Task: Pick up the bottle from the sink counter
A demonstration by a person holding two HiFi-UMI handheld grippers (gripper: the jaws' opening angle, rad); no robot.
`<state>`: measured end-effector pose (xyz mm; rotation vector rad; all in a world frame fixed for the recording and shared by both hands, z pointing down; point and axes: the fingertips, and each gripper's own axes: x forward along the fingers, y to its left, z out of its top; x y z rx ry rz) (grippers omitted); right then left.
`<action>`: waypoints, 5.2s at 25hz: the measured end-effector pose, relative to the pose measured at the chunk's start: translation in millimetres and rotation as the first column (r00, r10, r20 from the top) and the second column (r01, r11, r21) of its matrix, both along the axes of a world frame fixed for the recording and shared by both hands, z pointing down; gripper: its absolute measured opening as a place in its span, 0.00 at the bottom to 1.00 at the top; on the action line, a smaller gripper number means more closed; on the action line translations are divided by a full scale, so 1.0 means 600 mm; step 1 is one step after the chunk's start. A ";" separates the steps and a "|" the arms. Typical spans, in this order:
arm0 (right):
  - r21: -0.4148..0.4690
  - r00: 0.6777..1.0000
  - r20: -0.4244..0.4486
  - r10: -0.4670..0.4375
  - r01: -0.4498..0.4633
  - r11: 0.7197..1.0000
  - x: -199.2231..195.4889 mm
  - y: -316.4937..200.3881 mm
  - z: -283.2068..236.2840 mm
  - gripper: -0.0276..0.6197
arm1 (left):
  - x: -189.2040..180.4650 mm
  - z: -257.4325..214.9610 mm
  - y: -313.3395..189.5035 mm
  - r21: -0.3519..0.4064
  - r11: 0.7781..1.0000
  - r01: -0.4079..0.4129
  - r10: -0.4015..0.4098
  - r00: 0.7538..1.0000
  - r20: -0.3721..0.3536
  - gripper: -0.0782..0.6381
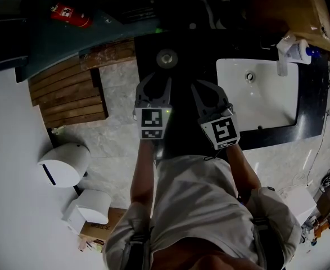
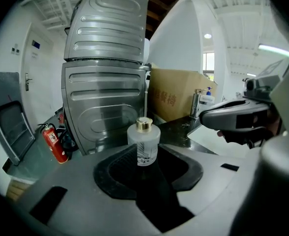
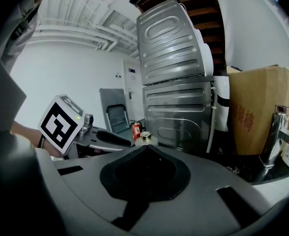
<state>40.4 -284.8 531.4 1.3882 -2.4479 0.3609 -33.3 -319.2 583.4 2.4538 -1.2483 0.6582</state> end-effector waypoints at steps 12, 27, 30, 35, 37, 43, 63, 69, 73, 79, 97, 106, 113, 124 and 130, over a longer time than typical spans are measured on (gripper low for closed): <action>-0.026 1.000 -0.002 0.015 -0.015 1.000 0.006 -0.004 0.018 0.03 | 0.009 0.035 -0.020 -0.037 0.999 -0.003 0.003 1.000 0.016 0.39; -0.045 1.000 -0.009 0.029 -0.029 0.999 0.024 -0.005 0.033 0.03 | 0.035 0.061 -0.053 -0.061 0.998 -0.011 0.012 1.000 0.012 0.52; -0.048 0.999 -0.004 0.032 -0.032 0.998 0.024 -0.006 0.034 0.03 | 0.040 0.065 -0.059 -0.064 0.998 -0.008 0.009 1.000 0.011 0.53; -0.048 0.999 -0.009 0.031 -0.031 0.998 0.024 -0.006 0.035 0.03 | 0.046 0.075 -0.071 -0.071 0.997 0.003 -0.001 1.000 0.020 0.54; -0.047 0.999 -0.009 0.030 -0.031 0.998 0.025 -0.007 0.036 0.03 | 0.047 0.077 -0.073 -0.070 0.998 0.008 -0.006 1.000 0.029 0.54; -0.049 0.999 -0.006 0.031 -0.032 0.998 0.021 -0.008 0.037 0.03 | 0.044 0.077 -0.076 -0.063 0.998 0.009 -0.007 0.999 0.033 0.55; -0.039 0.999 -0.022 0.036 -0.037 0.999 0.020 -0.001 0.029 0.03 | 0.051 0.076 -0.064 -0.058 0.998 -0.018 0.021 0.999 0.047 0.55; -0.030 0.999 -0.027 0.043 -0.044 0.999 0.023 0.006 0.023 0.03 | 0.051 0.074 -0.053 -0.051 0.998 -0.029 0.032 0.998 0.051 0.55; -0.019 0.999 -0.031 0.043 -0.043 0.999 0.024 0.011 0.015 0.03 | 0.050 0.069 -0.044 -0.046 0.998 -0.035 0.037 0.998 0.048 0.55; 0.000 0.998 -0.038 0.045 -0.045 0.999 0.022 0.022 0.001 0.03 | 0.049 0.056 -0.028 -0.036 0.999 -0.041 0.042 0.999 0.028 0.55; 0.108 0.996 -0.049 0.069 -0.063 0.992 0.015 0.054 -0.070 0.03 | 0.030 -0.063 0.033 0.069 0.995 -0.072 0.074 0.997 -0.035 0.55; 0.162 0.995 -0.055 0.078 -0.069 0.984 0.011 0.066 -0.124 0.03 | 0.019 -0.137 0.066 0.123 0.988 -0.090 0.099 0.992 -0.072 0.55; 0.201 0.996 -0.048 0.070 -0.059 0.978 0.008 0.079 -0.162 0.03 | 0.007 -0.198 0.091 0.177 0.980 -0.094 0.113 0.988 -0.102 0.55; 0.258 0.997 -0.040 0.061 -0.049 0.965 0.006 0.102 -0.225 0.03 | -0.023 -0.271 0.121 0.238 0.968 -0.073 0.107 0.985 -0.134 0.55; 0.266 0.997 -0.039 0.065 -0.053 0.963 0.005 0.115 -0.241 0.03 | -0.035 -0.297 0.134 0.261 0.964 -0.058 0.097 0.985 -0.142 0.55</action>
